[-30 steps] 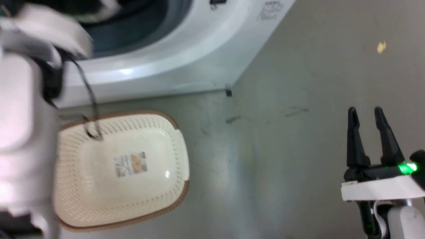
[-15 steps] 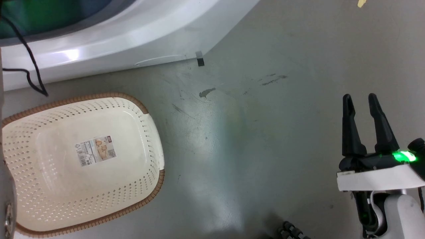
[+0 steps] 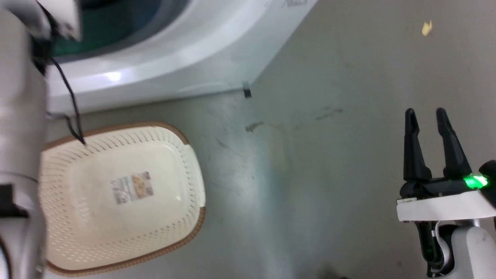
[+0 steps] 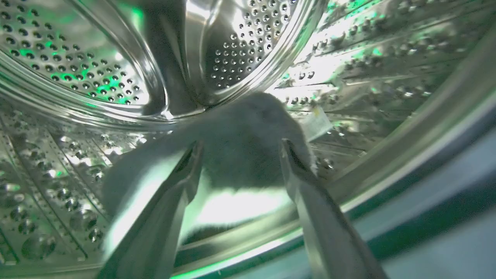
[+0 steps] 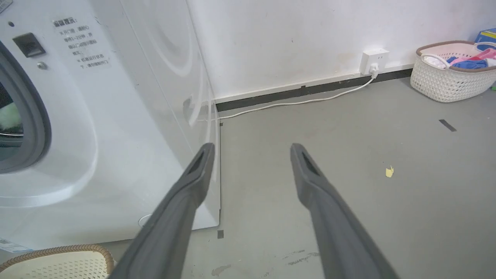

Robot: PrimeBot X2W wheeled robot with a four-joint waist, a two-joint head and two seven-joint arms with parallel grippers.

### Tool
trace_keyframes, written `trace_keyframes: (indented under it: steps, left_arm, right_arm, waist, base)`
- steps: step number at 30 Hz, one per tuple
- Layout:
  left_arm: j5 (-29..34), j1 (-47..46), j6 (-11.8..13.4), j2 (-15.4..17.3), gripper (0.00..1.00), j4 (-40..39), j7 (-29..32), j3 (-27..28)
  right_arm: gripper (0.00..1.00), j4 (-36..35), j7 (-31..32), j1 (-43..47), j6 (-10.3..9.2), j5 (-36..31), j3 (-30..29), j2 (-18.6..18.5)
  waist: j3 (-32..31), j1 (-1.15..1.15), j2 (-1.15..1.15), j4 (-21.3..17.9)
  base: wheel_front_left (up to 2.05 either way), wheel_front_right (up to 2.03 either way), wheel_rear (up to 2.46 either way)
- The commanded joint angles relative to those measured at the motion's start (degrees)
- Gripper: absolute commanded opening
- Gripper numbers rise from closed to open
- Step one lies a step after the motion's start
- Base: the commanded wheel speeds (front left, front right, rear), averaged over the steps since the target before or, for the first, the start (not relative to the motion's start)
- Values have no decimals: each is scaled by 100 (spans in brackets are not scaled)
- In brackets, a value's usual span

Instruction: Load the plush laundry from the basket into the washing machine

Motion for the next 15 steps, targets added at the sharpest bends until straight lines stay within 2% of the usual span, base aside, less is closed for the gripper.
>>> trace_keyframes:
  steps: [1,6,10,15]
  left_arm:
    - [-92,270,-27,-68,100,103,-207,-6]
    - [-431,1063,-49,-336,100,288,-705,134]
    - [-718,1865,-64,-542,100,-2,-874,301]
    - [-1015,3170,39,-774,100,-1451,-889,662]
  right_arm:
    - [100,-6,-26,92,-4,-104,-30,8]
    - [100,-2,-26,333,-4,-335,-99,8]
    - [100,-2,-26,548,-4,-504,-141,8]
    - [100,-19,-26,781,-4,-642,-184,8]
  waist:
    - [-433,0,0,241]
    - [-1213,0,0,531]
    - [-1766,0,0,774]
    - [-2329,0,0,1071]
  base:
    - [0,0,0]
    - [0,0,0]
    - [0,0,0]
    - [0,0,0]
